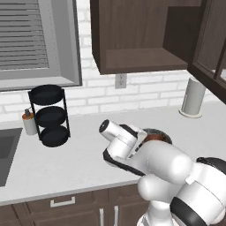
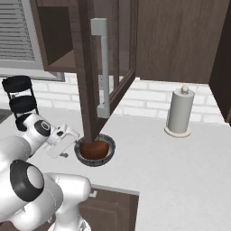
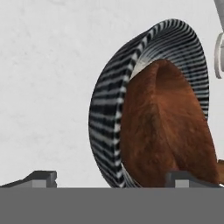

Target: Pick up the bowls on the counter and stack them on top of one another in the open cabinet. Place the smaller bowl on top of the larger bowl.

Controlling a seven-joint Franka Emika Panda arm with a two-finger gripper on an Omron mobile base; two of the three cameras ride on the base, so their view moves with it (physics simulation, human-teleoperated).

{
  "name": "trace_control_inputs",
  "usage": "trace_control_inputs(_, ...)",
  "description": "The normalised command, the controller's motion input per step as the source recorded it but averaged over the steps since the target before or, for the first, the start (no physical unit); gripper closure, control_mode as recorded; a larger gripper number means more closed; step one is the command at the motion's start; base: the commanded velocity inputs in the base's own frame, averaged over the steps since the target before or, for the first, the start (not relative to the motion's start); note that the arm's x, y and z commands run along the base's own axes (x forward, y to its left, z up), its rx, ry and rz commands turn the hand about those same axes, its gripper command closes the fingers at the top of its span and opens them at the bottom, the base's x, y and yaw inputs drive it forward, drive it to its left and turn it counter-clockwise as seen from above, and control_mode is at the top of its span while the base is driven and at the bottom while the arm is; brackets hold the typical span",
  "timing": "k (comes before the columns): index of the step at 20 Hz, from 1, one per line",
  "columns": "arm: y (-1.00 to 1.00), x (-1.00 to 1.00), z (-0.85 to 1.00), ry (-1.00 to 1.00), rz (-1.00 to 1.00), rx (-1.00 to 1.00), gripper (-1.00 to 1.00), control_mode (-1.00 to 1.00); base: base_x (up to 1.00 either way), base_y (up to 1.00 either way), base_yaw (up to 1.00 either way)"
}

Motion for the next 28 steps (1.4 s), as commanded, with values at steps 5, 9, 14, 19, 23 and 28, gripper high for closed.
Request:
trace_control_inputs(5,-0.06,0.13,0.05,-0.13,0.0,0.0,-1.0,-1.0,0.0,0.0,0.0)
trace_control_inputs(9,0.0,0.04,0.39,-0.06,-0.01,0.0,-1.0,-1.0,0.0,0.0,0.0)
trace_control_inputs(14,0.0,0.27,0.07,0.0,0.0,0.0,-1.0,-1.0,0.0,0.0,0.0)
trace_control_inputs(19,-0.1,0.49,-0.01,0.03,0.0,0.0,-1.0,-1.0,0.0,0.0,0.0)
trace_control_inputs(23,-0.12,0.26,-0.24,0.12,-0.01,0.0,-1.0,-1.0,0.0,0.0,0.0)
trace_control_inputs(28,0.0,0.01,-0.37,0.18,0.0,0.0,-1.0,-1.0,0.0,0.0,0.0)
